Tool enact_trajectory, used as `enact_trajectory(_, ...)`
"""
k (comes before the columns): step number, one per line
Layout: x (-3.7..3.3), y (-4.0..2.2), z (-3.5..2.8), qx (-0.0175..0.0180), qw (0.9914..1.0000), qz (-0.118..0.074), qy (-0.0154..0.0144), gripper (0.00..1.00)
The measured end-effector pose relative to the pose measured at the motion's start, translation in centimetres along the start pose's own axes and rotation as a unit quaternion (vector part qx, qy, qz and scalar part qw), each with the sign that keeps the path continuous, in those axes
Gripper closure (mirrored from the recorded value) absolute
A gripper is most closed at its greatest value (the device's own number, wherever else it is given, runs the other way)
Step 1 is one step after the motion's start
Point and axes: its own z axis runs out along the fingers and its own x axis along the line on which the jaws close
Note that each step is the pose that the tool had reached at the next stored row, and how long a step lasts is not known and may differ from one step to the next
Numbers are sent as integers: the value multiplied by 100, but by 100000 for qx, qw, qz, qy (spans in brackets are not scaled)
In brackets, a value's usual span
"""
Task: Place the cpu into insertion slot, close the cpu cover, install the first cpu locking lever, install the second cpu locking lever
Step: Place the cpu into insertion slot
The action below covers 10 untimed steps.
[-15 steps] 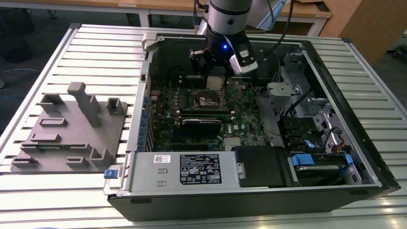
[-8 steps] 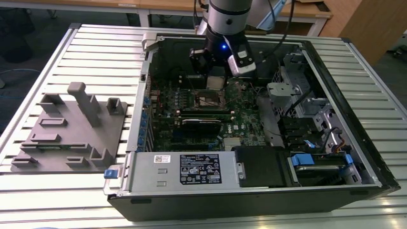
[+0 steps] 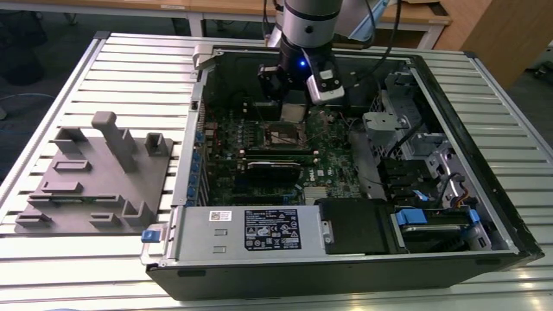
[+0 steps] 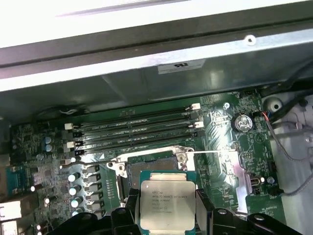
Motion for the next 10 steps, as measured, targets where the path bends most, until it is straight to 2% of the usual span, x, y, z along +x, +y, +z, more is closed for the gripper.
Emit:
enact_trajectory(5, 0, 0, 1, -10, 99982, 1879, -168, 46)
enact_trajectory(10, 0, 0, 1, -12, 99957, 2917, -260, 46)
